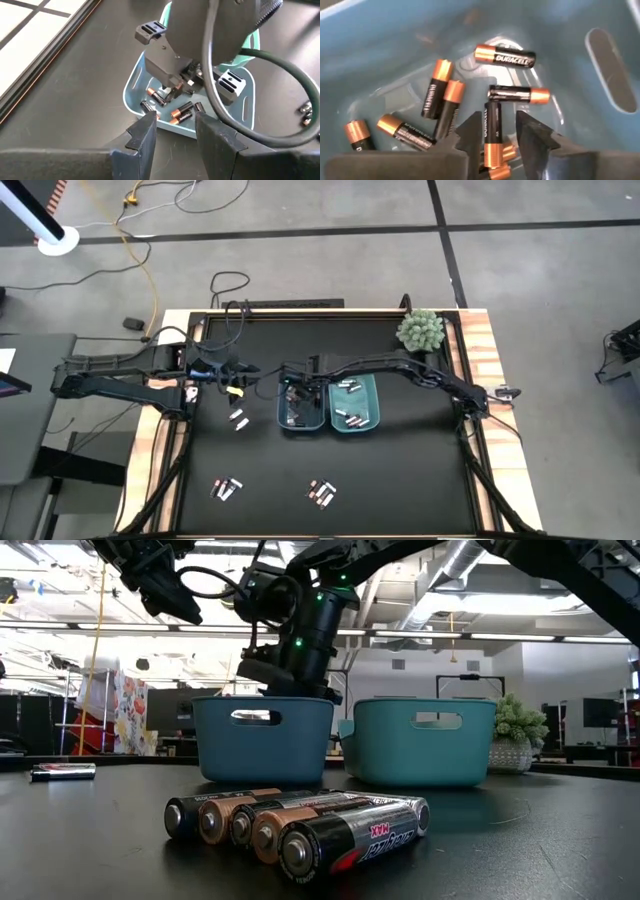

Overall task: Sort batteries
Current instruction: Put the black battery into the blue bin, then put the white battery into the green bin

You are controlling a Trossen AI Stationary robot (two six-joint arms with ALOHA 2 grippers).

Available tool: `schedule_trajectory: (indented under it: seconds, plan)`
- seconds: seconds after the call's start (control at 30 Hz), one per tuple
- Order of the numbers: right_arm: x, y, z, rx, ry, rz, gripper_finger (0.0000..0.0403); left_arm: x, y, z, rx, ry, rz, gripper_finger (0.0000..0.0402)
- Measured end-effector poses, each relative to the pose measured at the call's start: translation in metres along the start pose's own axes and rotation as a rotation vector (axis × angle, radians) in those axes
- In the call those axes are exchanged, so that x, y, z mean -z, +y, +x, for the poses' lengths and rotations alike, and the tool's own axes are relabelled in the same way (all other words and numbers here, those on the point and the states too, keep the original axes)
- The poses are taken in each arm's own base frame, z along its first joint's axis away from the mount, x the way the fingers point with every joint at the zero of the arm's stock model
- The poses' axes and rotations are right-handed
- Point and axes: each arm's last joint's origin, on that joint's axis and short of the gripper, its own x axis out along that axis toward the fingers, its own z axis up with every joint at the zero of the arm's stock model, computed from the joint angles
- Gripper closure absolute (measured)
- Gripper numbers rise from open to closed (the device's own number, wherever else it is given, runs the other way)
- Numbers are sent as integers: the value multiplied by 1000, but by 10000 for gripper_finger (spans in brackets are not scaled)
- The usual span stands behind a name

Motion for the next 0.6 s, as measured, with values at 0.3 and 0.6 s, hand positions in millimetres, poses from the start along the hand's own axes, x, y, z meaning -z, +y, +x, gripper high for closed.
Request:
schedule_trajectory:
  seconds: [0.3, 0.6]
  plan:
    - [-2, -2, -47, -28, -35, 51, 212, -1, 0, 0, 1, -13, 87, 272]
    - [13, -11, -170, -63, -185, 145, 235, 0, 0, 0, 0, 0, 58, 272]
